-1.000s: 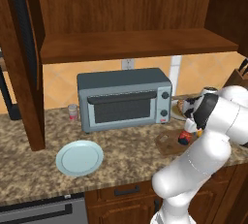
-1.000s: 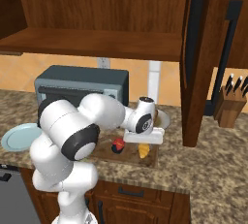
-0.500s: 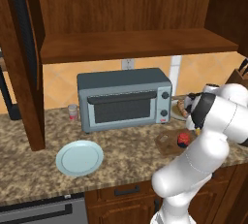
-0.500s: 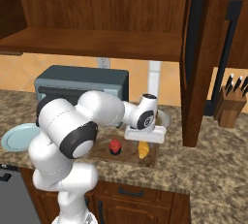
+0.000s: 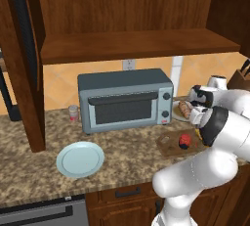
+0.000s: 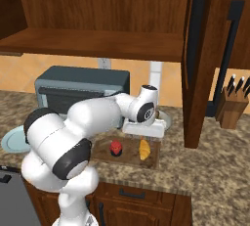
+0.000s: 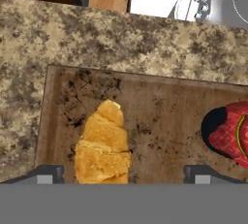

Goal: From the different types of pastries on the counter, select a croissant and place it on the cutting board. Then retrieve a jar of jam from the cabinet and place it alongside the croissant on the cutting board.

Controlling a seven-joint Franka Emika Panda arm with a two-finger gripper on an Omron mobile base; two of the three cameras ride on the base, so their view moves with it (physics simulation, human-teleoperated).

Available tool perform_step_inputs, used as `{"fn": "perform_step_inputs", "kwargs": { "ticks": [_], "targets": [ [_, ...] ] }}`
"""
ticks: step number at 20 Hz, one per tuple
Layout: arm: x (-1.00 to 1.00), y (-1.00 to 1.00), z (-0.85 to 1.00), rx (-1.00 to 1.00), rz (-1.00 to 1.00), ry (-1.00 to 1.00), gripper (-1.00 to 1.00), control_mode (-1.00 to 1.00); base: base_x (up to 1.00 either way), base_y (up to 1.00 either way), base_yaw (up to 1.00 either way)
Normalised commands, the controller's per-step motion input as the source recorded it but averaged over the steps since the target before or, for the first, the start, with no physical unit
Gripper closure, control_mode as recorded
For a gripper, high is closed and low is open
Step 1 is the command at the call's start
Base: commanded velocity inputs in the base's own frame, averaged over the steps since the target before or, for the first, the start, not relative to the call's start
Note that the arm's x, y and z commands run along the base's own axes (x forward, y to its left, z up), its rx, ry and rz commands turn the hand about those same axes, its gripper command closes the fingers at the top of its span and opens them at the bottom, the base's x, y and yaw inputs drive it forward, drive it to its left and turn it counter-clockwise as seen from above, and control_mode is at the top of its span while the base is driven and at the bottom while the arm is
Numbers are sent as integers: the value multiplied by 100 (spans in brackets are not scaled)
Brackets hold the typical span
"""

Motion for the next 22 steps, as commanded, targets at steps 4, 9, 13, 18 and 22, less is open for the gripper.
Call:
{"fn": "perform_step_inputs", "kwargs": {
  "ticks": [4,9,13,18,22],
  "targets": [
    [-95,0,78,0,0,0,-100,-100,0,0,0],
    [-96,3,55,0,0,0,-100,-100,0,0,0],
    [-100,0,18,0,0,0,-100,-100,0,0,0],
    [-100,-4,14,0,0,-7,-100,-100,0,0,0],
    [-88,3,1,0,0,-10,-100,-100,0,0,0]
  ]
}}
